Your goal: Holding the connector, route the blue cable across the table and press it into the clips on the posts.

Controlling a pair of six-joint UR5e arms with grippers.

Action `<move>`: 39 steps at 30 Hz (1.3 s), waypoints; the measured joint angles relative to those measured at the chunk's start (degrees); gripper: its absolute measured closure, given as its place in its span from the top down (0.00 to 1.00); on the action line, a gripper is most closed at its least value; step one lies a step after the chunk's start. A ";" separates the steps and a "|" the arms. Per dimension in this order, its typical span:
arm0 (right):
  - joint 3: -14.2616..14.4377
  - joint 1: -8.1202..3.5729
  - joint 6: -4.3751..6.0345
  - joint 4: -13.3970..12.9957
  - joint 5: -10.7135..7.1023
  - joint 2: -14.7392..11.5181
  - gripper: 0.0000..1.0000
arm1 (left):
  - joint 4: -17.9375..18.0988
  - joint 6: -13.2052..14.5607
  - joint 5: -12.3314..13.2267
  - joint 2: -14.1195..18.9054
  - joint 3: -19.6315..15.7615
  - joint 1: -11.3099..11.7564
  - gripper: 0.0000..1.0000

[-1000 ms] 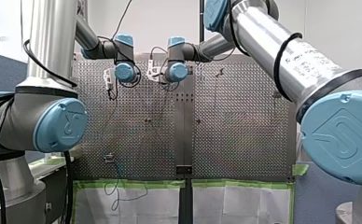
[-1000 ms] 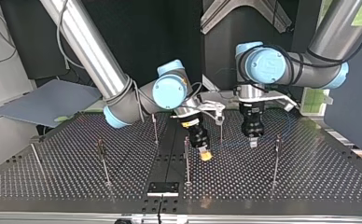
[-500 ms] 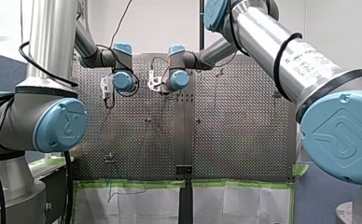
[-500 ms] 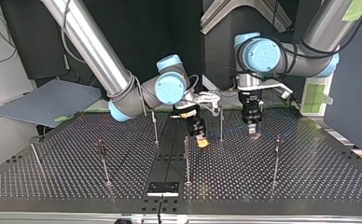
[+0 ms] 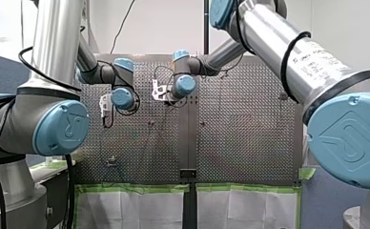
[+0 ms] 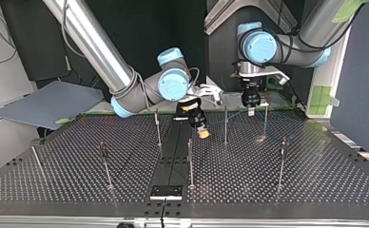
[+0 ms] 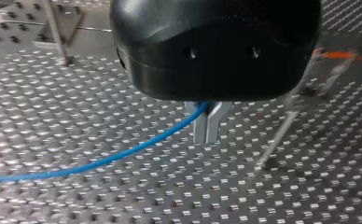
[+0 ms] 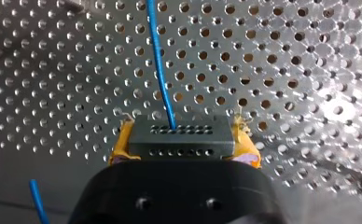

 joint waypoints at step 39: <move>16.86 -1.05 -1.17 -9.55 -0.05 -0.33 0.00 | 9.33 -2.08 6.83 -10.84 -0.49 0.29 0.00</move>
